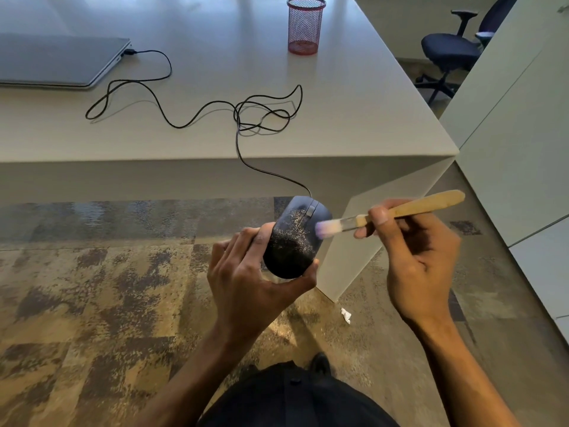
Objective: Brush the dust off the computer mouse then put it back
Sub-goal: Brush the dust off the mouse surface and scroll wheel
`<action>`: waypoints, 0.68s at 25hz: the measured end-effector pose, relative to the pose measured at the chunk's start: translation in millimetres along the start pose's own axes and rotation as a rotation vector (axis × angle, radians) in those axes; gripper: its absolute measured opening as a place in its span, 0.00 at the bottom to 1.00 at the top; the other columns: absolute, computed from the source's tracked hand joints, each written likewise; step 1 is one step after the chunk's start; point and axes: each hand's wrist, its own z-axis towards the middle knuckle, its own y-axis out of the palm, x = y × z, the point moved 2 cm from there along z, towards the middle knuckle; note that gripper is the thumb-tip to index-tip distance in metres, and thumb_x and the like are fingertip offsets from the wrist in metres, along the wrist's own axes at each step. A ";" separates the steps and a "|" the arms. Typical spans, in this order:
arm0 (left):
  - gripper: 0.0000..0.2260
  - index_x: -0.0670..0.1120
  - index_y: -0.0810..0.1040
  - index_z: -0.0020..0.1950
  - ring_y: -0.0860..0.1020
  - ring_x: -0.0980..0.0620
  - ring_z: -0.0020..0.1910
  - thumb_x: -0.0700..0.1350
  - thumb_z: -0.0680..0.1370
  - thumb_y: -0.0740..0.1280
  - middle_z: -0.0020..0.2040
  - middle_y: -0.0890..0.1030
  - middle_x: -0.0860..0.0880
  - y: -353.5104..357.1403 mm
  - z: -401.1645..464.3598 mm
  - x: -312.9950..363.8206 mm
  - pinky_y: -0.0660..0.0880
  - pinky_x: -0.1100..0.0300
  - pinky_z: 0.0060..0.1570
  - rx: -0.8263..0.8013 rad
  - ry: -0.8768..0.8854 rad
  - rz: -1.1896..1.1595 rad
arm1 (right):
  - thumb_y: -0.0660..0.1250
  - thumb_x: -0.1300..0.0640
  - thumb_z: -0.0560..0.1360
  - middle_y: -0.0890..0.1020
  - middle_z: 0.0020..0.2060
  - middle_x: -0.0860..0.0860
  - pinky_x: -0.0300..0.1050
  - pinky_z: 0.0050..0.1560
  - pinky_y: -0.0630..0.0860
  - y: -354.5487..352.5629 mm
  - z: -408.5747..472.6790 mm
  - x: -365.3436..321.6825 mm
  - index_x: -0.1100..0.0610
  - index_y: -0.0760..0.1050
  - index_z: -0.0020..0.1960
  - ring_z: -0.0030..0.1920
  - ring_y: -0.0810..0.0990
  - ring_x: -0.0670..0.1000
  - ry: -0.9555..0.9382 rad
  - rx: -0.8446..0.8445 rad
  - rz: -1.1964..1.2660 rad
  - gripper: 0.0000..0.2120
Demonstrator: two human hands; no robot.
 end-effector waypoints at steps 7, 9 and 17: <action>0.31 0.40 0.79 0.53 0.76 0.53 0.42 0.67 0.67 0.69 0.45 0.81 0.48 -0.2 1.7 -1.7 0.64 0.64 0.47 -0.014 -0.017 0.000 | 0.64 0.57 0.79 0.82 0.42 0.41 0.46 0.41 0.81 2.9 -8.0 -5.3 0.45 0.76 0.50 0.41 0.84 0.45 -0.104 -0.002 -0.154 0.07; 0.30 0.40 0.79 0.53 0.76 0.53 0.42 0.66 0.67 0.70 0.45 0.81 0.47 0.0 1.8 -2.1 0.64 0.64 0.46 -0.020 -0.019 0.003 | 0.65 0.56 0.79 0.83 0.41 0.43 0.48 0.41 0.81 2.0 -10.8 -8.0 0.46 0.77 0.49 0.41 0.84 0.47 -0.119 -0.026 -0.080 0.06; 0.34 0.39 0.80 0.52 0.75 0.53 0.42 0.68 0.65 0.70 0.44 0.81 0.46 -2.0 3.1 -0.6 0.64 0.62 0.45 -0.012 0.022 0.022 | 0.65 0.52 0.79 0.84 0.43 0.48 0.41 0.41 0.79 17.5 -26.8 -6.2 0.55 0.80 0.49 0.42 0.84 0.46 -0.110 -0.267 -0.027 0.08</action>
